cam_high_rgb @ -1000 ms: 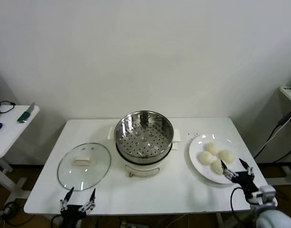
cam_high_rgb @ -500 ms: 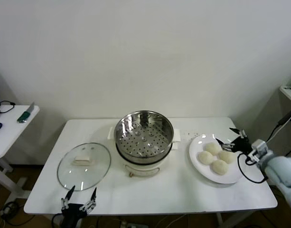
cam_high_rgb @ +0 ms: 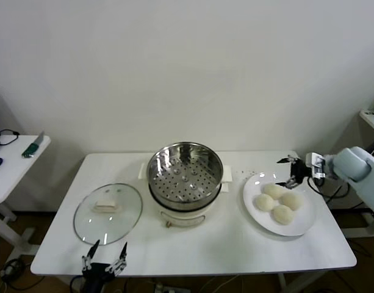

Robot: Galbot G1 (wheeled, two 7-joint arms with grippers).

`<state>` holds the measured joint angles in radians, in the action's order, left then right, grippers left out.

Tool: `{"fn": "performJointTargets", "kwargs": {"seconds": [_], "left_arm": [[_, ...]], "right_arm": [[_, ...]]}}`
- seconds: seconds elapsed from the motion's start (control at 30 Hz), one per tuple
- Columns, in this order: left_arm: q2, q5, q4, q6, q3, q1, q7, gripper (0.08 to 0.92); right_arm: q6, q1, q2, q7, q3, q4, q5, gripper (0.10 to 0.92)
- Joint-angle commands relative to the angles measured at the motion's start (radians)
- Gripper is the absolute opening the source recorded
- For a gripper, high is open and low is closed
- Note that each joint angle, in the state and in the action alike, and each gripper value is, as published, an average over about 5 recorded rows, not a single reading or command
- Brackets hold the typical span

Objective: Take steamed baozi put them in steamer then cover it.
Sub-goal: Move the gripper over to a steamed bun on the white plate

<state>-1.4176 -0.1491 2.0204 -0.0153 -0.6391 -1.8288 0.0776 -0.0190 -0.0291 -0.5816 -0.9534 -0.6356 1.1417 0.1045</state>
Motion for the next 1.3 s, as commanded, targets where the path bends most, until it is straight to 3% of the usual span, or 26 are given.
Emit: {"fn": "performJointTargets", "kwargs": {"seconds": [0.03,0.4,0.97,1.3], "left_arm": [[-0.004,0.003,-0.006,-0.001,0.001,0.001,0.001,0.823],[-0.005,-0.001,-0.010,0.002,-0.007,0.011,0.003,0.823],[-0.007,0.010,-0.017,-0.001,0.005,0.013,0.003,0.823],[-0.008,0.021,-0.014,-0.007,0.011,-0.003,0.003,0.823]], "right_arm": [[0.122,0.435,-0.165,-0.267,-0.508,-0.310,-0.096,0.823],[0.111,0.278,-0.302,-0.268,-0.445,-0.431,-0.121,0.823],[0.133,0.092,-0.375,-0.121,-0.168,-0.565,-0.211,0.823],[0.129,0.090,-0.397,-0.119,-0.151,-0.587,-0.212,0.823]]}}
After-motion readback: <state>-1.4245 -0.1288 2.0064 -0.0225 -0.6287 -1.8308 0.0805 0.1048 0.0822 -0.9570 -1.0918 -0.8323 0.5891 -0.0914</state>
